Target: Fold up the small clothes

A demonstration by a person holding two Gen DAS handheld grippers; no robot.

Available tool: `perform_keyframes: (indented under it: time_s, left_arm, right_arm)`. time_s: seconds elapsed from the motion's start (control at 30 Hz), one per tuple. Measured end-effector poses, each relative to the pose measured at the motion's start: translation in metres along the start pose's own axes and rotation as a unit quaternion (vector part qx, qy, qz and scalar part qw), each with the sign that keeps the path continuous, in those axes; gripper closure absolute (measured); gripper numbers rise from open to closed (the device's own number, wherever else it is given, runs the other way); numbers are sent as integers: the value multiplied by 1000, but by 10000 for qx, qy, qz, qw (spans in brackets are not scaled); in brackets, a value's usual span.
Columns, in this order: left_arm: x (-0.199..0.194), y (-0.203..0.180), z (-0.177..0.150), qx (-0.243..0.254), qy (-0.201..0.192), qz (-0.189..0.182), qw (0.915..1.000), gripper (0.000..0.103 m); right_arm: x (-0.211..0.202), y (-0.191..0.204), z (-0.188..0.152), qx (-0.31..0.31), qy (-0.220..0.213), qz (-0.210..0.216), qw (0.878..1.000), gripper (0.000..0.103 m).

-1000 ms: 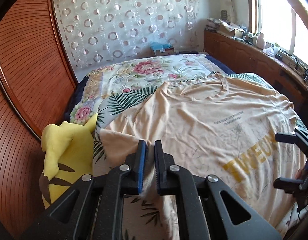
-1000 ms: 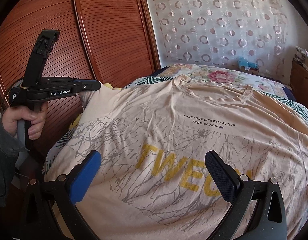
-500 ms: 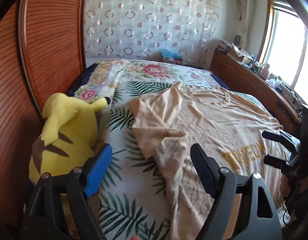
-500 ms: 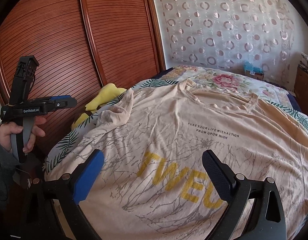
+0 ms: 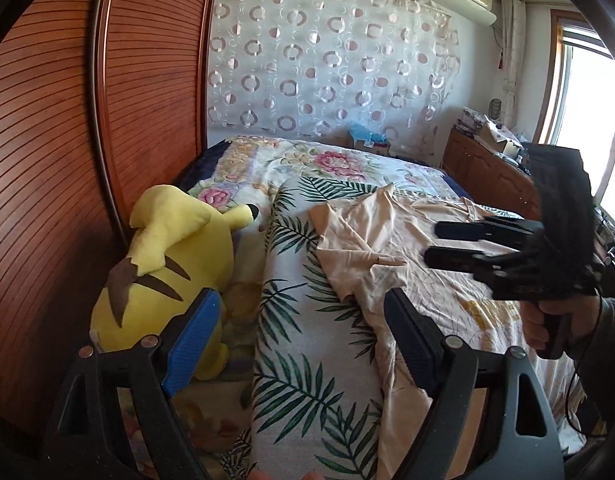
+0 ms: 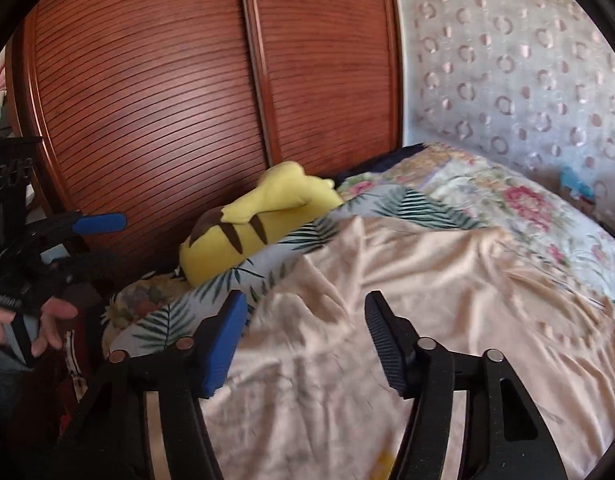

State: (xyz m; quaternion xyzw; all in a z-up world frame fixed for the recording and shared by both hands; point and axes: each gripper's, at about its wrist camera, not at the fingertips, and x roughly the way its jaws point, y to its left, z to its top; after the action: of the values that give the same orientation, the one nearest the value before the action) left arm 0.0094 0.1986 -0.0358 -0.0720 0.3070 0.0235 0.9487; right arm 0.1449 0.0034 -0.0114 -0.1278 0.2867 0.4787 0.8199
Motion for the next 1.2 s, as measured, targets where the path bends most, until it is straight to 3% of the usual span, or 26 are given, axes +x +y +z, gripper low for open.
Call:
perform_keyframes:
  time_s: [0.1, 0.2, 0.37, 0.47, 0.5, 0.53, 0.63, 0.7, 0.93, 1.2]
  left_arm:
    - [-6, 4, -1, 9, -42, 46, 10000, 18]
    - [-10, 8, -4, -39, -72, 67, 9999, 18]
    - [-10, 9, -11, -57, -50, 64, 10000, 18]
    - [-7, 10, -14, -88, -18, 39, 10000, 18]
    - [-7, 9, -15, -100, -9, 31, 9999, 18]
    - [-6, 9, -17, -110, -2, 23, 9999, 18]
    - [-4, 8, -19, -135, 14, 7, 9999, 18]
    - [-3, 7, -20, -142, 16, -16, 9999, 18]
    - [1, -3, -22, -97, 34, -105, 9999, 18]
    - [9, -18, -19, 7, 80, -198, 9998, 18]
  right_arm:
    - [39, 6, 9, -54, 327, 265, 9991, 53]
    - [72, 13, 14, -201, 671, 466, 9965, 54]
    - [127, 17, 17, -355, 1365, 162, 9899, 54]
    - [142, 19, 23, -574, 1409, -99, 9883, 74]
    - [145, 18, 25, -601, 1432, -154, 9878, 91]
    - [147, 18, 25, -657, 1463, -176, 9869, 96]
    - [147, 14, 28, -626, 1384, -95, 9883, 98]
    - [122, 15, 28, -438, 1146, 126, 9924, 99]
    - [70, -11, 40, -49, 365, 43, 9993, 99]
    - [43, -72, 24, 676, 80, -988, 9928, 99]
